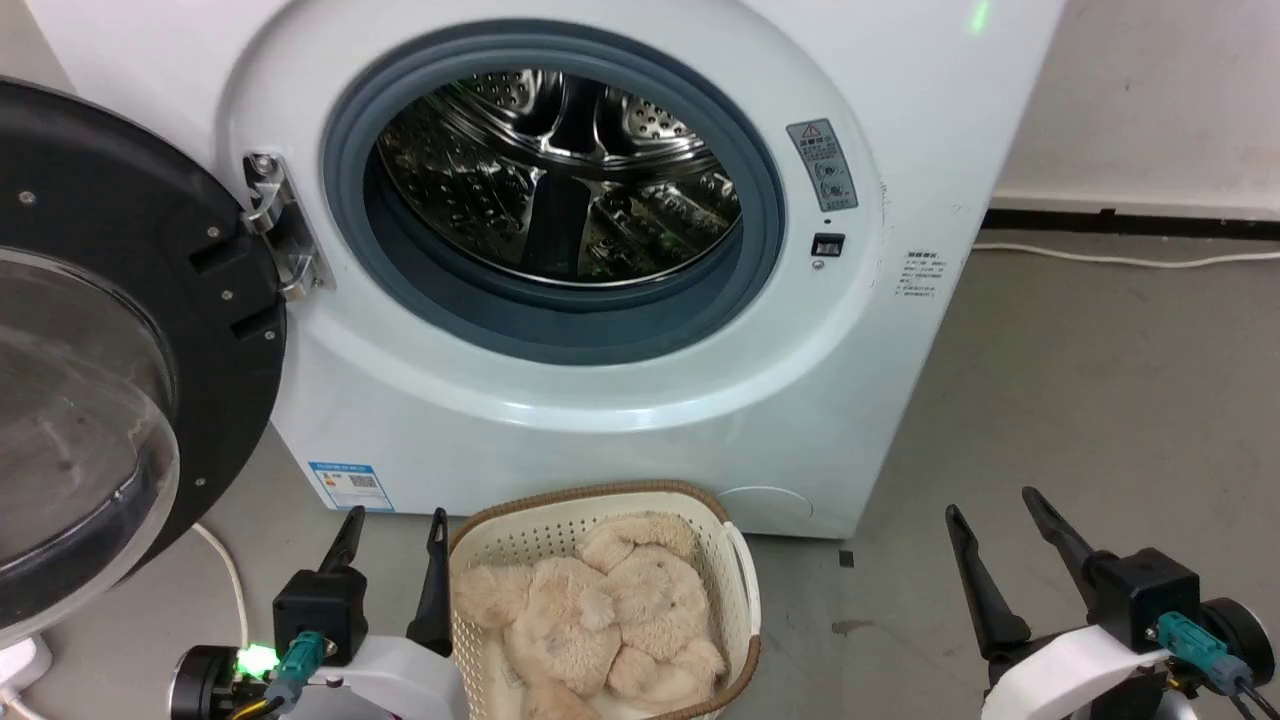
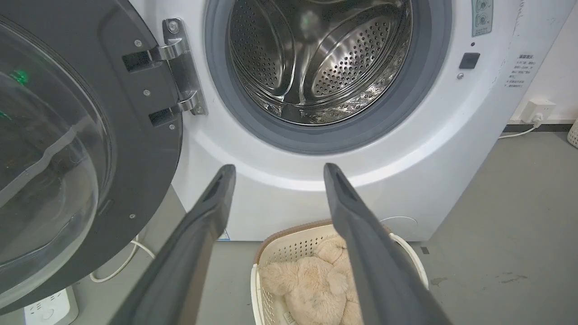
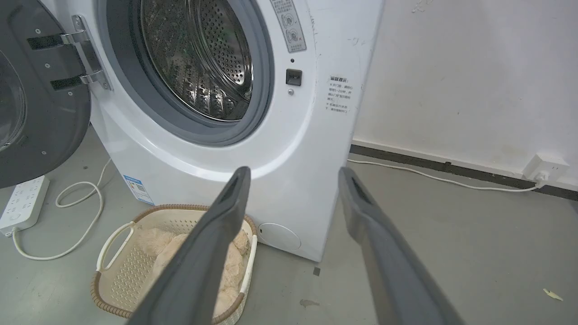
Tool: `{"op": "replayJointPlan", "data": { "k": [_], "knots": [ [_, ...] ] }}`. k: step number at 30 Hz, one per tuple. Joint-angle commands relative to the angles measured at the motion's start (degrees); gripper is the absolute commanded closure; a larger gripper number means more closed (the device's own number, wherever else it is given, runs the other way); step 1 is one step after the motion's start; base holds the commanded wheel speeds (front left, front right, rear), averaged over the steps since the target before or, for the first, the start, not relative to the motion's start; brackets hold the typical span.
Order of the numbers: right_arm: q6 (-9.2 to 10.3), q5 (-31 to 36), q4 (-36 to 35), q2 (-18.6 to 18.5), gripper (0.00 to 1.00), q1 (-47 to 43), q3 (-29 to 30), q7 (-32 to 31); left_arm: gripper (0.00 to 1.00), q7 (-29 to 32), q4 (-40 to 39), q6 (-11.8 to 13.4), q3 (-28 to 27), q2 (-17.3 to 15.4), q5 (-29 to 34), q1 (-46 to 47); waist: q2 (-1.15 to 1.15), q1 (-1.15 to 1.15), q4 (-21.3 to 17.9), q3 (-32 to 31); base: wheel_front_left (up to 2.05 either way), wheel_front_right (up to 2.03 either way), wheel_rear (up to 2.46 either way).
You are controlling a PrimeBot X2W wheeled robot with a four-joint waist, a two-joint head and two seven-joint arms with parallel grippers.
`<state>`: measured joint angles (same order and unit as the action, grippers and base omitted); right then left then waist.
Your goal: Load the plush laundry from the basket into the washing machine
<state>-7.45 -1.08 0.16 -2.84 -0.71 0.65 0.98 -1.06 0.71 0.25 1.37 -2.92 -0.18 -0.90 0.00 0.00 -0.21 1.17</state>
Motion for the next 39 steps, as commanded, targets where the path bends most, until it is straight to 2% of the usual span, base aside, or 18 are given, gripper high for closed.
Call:
{"op": "replayJointPlan", "data": {
  "k": [1,19,28,39],
  "knots": [
    [0.00,-0.5,-0.5,0.0,0.00,-0.2,0.3,0.7,0.00,-0.6,0.4,-0.3,0.5,0.0,-0.3,0.4,0.00,0.00,-0.1,0.5,0.00,0.00,0.00],
    [-0.01,-3.7,-1.7,0.0,0.00,1.9,0.5,2.8,0.00,-2.6,7.3,-1.7,2.9,-1.4,-0.8,4.9,0.00,0.00,-2.4,8.1,0.00,0.00,0.00],
    [-0.01,-5.9,-2.5,0.0,0.00,3.6,0.5,4.2,0.00,-2.8,13.1,-2.6,5.6,-3.4,-2.3,9.3,0.00,0.00,-4.4,13.2,0.00,0.00,0.00],
    [-0.01,-8.5,-2.9,0.0,0.00,4.9,0.4,5.5,0.00,0.4,20.1,-3.3,12.2,-7.0,-4.5,14.1,0.00,0.00,-6.5,18.1,0.00,0.00,0.00]
  ]
}}
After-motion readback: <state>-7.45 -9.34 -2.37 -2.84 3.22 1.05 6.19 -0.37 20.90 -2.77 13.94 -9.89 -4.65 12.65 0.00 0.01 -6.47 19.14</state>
